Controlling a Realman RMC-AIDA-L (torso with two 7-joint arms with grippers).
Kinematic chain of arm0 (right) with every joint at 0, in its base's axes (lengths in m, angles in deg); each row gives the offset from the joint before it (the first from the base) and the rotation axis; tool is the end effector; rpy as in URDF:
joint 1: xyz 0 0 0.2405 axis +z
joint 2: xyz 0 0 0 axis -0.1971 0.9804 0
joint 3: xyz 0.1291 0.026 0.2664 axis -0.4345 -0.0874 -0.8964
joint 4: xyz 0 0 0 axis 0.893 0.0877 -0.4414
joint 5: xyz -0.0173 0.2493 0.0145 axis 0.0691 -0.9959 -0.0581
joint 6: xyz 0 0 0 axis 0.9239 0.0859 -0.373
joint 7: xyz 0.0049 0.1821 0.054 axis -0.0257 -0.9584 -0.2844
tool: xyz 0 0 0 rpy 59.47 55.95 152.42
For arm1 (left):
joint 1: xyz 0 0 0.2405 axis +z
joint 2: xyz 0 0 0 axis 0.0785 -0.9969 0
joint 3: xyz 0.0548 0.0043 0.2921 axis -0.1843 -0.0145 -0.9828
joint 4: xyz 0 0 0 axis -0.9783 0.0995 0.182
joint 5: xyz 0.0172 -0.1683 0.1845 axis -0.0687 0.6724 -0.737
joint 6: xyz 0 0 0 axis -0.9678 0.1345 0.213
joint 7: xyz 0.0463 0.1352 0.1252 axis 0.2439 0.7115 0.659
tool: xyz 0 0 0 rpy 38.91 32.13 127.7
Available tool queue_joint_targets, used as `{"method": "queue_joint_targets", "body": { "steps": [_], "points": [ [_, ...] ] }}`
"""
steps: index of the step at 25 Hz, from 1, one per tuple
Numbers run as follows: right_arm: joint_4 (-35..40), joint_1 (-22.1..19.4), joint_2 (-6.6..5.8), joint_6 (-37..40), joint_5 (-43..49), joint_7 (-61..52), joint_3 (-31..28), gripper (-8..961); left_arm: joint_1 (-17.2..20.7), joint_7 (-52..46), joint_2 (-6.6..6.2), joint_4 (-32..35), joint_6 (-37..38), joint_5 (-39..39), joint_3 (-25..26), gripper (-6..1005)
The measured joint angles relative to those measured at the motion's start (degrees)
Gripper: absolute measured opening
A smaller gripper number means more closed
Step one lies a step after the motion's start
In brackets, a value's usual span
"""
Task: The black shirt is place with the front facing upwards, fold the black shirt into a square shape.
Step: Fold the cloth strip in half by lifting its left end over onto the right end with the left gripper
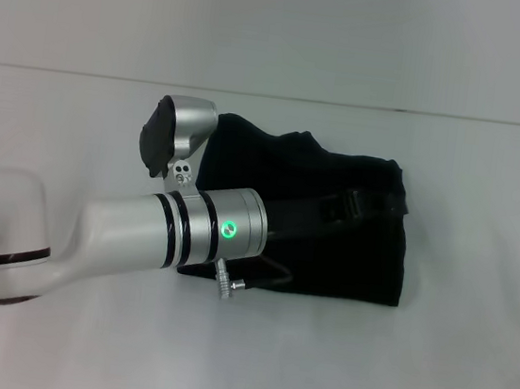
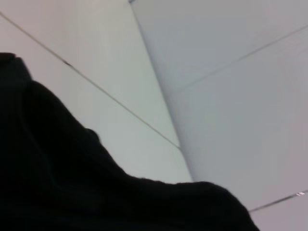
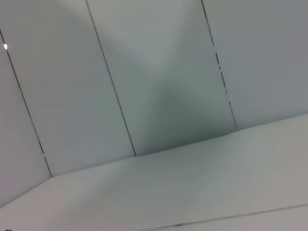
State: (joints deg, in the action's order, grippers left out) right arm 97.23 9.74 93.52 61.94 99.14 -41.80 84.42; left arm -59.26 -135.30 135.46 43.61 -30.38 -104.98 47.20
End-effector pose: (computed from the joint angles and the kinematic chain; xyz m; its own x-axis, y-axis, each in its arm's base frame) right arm 0.4300 0.3582 -0.0305 0.5012 -0.1535 -0.8516 -0.8457 -0.2951 -0.4446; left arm -0.1756 0.4483 -0.2217 0.0919 0.8562 0.5084 0.8932 -0.2966 0.3381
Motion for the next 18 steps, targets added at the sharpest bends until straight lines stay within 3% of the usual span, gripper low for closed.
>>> {"method": "queue_joint_targets", "body": {
  "steps": [3, 10, 15, 18],
  "points": [
    [-0.1, 0.4, 0.05, 0.0, 0.0, 0.1, -0.4, 942, 0.4, -0.1, 0.00, 0.1, 2.4, 0.0, 0.0, 412],
    [-0.6, 1.4, 0.21, 0.1, 0.0, 0.9, -2.4, 942, 1.2, 0.5, 0.00, 0.9, 7.3, -0.1, -0.3, 551],
    [-1.0, 1.7, 0.14, 0.3, 0.0, 0.9, -4.8, 942, 0.4, 1.1, 0.00, 0.5, 2.5, -0.2, -1.1, 651],
    [-1.1, 1.7, 0.15, 0.3, 0.0, 1.0, -5.3, 942, -0.3, 1.5, -0.01, 0.3, -0.5, -0.2, -2.9, 818]
  ]
}}
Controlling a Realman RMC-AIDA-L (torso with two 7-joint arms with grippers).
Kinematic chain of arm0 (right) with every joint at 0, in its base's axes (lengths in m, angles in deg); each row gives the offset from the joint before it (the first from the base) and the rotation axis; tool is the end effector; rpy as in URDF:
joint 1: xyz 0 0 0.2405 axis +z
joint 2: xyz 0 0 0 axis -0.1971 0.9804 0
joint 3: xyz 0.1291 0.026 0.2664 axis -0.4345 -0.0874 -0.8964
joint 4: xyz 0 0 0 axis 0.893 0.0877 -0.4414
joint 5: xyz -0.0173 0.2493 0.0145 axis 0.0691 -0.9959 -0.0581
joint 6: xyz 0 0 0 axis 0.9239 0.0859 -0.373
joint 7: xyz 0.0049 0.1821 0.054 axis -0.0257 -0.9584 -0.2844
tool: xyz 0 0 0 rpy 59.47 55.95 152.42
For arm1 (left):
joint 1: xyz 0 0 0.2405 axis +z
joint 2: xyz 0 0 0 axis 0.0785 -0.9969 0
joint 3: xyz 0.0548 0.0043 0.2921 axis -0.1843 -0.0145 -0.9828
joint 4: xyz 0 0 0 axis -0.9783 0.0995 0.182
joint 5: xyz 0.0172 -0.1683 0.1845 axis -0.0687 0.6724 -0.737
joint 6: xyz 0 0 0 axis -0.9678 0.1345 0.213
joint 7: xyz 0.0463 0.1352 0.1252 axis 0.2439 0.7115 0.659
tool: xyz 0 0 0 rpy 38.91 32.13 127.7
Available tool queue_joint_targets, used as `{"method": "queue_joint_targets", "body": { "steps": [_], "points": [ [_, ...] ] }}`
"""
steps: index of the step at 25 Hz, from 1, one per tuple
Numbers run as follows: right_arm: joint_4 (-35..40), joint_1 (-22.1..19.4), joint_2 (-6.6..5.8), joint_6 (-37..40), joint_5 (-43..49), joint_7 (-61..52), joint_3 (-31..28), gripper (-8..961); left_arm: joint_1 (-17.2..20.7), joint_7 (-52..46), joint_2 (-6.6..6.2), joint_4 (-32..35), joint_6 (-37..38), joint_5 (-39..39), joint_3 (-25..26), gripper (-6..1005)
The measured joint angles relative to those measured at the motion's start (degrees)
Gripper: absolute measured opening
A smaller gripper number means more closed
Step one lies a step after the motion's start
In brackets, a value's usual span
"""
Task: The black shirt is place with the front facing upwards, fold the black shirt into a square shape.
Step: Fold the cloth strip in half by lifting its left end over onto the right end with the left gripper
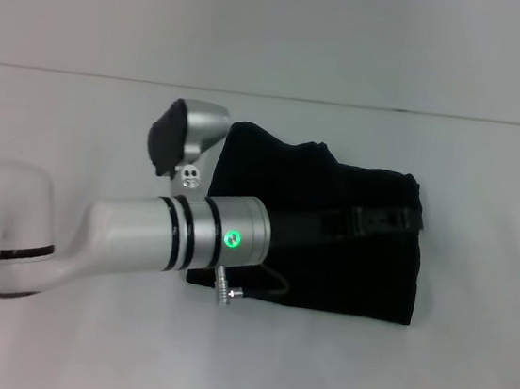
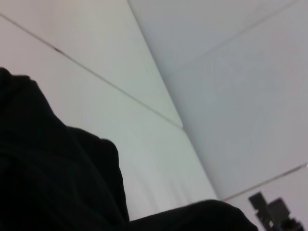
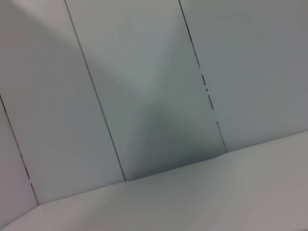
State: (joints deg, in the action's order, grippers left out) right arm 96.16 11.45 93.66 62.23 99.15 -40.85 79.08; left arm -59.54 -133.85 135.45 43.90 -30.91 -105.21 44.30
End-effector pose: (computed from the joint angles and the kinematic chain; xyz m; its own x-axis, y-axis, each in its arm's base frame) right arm 0.4241 0.3701 -0.0223 0.4696 -0.0951 -0.8777 -0.8633 -0.2578 -0.4340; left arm -0.1778 0.4451 -0.2258 0.1652 0.8529 0.4953 0.8934 -0.3422 0.2911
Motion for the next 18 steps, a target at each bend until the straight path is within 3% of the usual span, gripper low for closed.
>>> {"method": "queue_joint_targets", "body": {
  "steps": [1, 7, 13, 18],
  "points": [
    [0.0, -0.1, 0.00, -0.1, 0.0, 0.0, -0.1, 942, -1.0, 1.0, 0.00, -0.4, -0.8, -0.1, -1.8, 873],
    [0.0, -0.2, 0.00, -0.3, 0.0, 0.0, -0.3, 941, -2.5, 4.2, 0.00, -0.6, 2.8, -0.9, -3.3, 952],
    [-0.1, -0.1, 0.08, -0.2, 0.0, 0.0, -0.3, 941, -2.8, 5.7, 0.00, -0.3, 10.1, -1.1, -3.5, 951],
    [-0.4, -0.1, 0.08, 0.2, 0.0, 0.0, -0.3, 941, -2.5, 5.7, 0.01, -0.1, 9.5, -1.5, -4.0, 951]
  ]
}}
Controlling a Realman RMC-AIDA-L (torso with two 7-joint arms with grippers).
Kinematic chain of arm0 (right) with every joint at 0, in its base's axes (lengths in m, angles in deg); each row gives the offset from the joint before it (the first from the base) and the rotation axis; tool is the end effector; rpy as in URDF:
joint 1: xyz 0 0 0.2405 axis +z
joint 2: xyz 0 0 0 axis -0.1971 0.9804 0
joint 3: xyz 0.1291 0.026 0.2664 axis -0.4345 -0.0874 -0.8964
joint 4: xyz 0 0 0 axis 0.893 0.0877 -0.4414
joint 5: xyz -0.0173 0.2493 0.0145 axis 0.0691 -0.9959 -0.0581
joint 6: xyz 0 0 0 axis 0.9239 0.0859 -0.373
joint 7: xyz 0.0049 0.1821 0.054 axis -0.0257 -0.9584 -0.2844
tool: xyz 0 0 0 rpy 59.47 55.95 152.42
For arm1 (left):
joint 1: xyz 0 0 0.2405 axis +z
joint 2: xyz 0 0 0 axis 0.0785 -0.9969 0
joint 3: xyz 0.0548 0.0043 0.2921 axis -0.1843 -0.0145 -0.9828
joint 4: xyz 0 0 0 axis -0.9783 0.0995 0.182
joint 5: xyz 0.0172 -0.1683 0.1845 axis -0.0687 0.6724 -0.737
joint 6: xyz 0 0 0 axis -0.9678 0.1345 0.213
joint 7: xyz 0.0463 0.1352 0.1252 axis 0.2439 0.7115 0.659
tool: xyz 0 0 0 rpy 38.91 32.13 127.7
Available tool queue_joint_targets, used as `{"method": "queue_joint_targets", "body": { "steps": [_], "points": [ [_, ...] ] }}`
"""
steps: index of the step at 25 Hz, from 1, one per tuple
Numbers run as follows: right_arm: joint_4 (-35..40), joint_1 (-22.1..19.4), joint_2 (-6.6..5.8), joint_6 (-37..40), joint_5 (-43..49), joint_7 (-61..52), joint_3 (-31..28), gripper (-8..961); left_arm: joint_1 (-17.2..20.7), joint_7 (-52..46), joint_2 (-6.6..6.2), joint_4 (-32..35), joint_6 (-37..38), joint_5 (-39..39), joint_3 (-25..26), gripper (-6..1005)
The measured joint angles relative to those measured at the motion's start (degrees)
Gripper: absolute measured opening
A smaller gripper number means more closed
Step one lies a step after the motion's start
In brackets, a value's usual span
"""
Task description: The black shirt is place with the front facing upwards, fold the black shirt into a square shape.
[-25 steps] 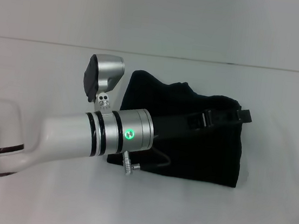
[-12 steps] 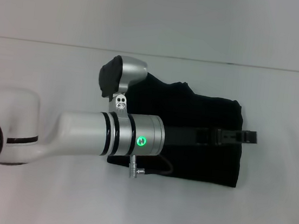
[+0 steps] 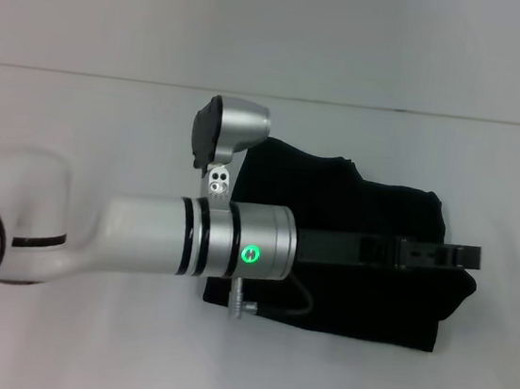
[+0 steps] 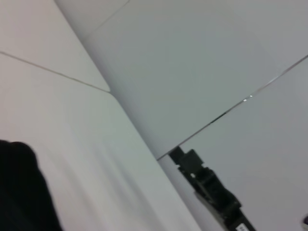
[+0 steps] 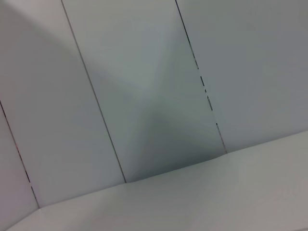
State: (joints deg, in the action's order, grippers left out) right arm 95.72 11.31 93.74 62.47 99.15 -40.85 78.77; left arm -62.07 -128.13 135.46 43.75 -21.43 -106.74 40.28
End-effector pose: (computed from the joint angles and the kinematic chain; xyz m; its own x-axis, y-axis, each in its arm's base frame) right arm 0.4234 0.3686 -0.0240 0.4596 -0.0934 -0.8832 -0.8682 -0.2564 -0.4247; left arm -0.1421 0.4202 -0.2285 0.3781 0.8143 0.4404 0.7670 -0.5420 0.3436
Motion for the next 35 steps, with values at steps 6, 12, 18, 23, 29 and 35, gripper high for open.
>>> {"method": "queue_joint_targets", "body": {
  "steps": [6, 12, 18, 23, 29, 35],
  "points": [
    [0.0, -0.2, -0.21, 0.4, 0.0, -1.1, 0.1, 941, 4.8, -0.6, -0.31, 4.7, 3.9, 0.6, 0.3, 950],
    [6.4, 1.4, -1.38, 1.8, 3.5, -16.6, 6.2, 941, 14.5, 0.1, -1.03, 18.7, 20.2, 0.9, 0.4, 949],
    [20.7, 4.6, -2.85, 8.9, 7.7, -33.9, 19.1, 942, 21.3, 9.6, -4.33, 23.2, 33.4, 0.7, 0.0, 949],
    [32.6, 8.7, -5.05, 10.0, 14.5, -50.5, 32.3, 942, 25.4, 17.3, -6.19, 23.6, 38.4, 0.3, -0.5, 950],
    [45.8, 15.7, -6.06, 13.4, 27.0, -69.0, 41.1, 942, 29.5, 19.2, -7.68, 25.0, 34.8, -1.5, -0.1, 949],
    [53.8, 27.3, -3.11, 17.8, 51.2, -85.0, 48.4, 941, 31.4, 18.9, -8.17, 26.1, 31.8, -2.1, 1.9, 949]
  ]
}}
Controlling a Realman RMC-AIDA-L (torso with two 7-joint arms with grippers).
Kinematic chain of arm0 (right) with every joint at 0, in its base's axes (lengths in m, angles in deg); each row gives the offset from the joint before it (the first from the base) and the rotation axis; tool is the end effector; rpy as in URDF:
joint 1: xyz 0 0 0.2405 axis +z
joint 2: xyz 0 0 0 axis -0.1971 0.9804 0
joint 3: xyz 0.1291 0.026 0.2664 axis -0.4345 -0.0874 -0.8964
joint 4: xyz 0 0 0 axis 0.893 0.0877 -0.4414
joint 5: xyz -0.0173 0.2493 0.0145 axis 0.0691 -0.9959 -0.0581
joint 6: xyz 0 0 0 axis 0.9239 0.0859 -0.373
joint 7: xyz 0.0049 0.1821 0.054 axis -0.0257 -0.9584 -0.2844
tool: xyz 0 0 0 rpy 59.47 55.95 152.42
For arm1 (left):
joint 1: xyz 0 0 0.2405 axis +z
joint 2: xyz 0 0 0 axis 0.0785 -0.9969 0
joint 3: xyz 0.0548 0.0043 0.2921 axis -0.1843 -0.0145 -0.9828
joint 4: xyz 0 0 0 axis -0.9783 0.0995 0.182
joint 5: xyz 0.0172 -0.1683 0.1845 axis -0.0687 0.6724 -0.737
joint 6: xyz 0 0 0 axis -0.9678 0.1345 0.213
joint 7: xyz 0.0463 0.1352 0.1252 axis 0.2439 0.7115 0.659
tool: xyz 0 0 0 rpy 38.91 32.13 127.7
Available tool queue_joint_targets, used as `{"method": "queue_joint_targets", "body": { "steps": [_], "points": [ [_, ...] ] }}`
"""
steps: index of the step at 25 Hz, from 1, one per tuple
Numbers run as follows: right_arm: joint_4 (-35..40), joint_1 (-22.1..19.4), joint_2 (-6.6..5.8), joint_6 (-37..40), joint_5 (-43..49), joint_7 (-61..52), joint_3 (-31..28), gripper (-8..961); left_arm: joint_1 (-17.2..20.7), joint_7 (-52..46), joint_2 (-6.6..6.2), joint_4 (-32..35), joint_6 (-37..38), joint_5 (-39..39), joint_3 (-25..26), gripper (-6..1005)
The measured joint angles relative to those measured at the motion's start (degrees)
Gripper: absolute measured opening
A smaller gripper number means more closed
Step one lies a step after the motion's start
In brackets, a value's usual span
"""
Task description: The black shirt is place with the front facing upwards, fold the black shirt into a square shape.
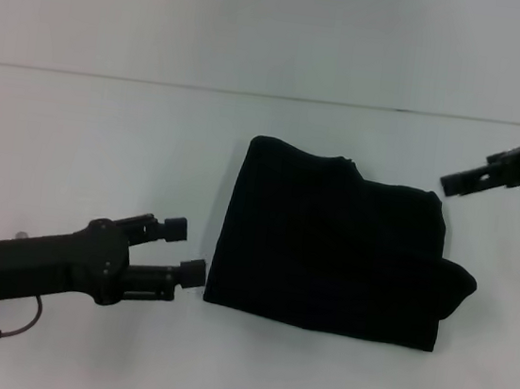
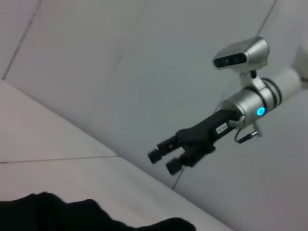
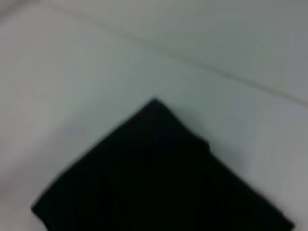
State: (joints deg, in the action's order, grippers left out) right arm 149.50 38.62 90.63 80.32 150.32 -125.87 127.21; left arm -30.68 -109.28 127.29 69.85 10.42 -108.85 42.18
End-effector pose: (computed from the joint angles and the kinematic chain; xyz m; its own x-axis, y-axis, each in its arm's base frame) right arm 0.2098 0.4944 0.0376 0.7168 -0.6953 -0.0528 -0.6472 -0.6352 -0.4215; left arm -0.3106 0.3469 -0.0535 0.5664 0.4754 0.6732 0.5704 -0.8157 0.0960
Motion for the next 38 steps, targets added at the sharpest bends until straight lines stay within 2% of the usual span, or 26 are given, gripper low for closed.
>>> {"method": "queue_joint_targets", "body": {
  "steps": [1, 5, 6, 15, 23, 38],
  "points": [
    [0.0, 0.0, 0.00, 0.0, 0.0, 0.0, 0.0, 941, 0.1, 0.0, 0.00, 0.0, -0.3, -0.2, 0.1, 949],
    [-0.4, 5.8, 2.80, 0.5, 9.9, -3.9, 6.1, 941, 0.1, -0.6, 0.00, 0.1, -1.6, -0.7, 0.0, 949],
    [-0.4, 5.8, 2.80, 0.5, 9.9, -3.9, 6.1, 941, 0.0, -0.7, 0.00, 0.1, -1.6, -0.7, -0.1, 950],
    [-1.2, 10.9, 4.25, -2.2, 9.6, -6.5, 22.1, 941, -0.4, -0.8, 0.00, 0.4, -1.6, -0.7, -0.4, 950],
    [-9.3, 13.4, 3.91, -5.9, 3.7, -6.2, 30.4, 942, 0.4, -0.8, 0.00, 0.2, -1.6, -1.0, -0.3, 949],
    [-15.3, 14.5, 4.11, -10.6, 1.3, -5.7, 42.8, 941, 0.7, -0.8, 0.20, 0.3, -1.5, -2.0, -0.1, 949]
  ]
}}
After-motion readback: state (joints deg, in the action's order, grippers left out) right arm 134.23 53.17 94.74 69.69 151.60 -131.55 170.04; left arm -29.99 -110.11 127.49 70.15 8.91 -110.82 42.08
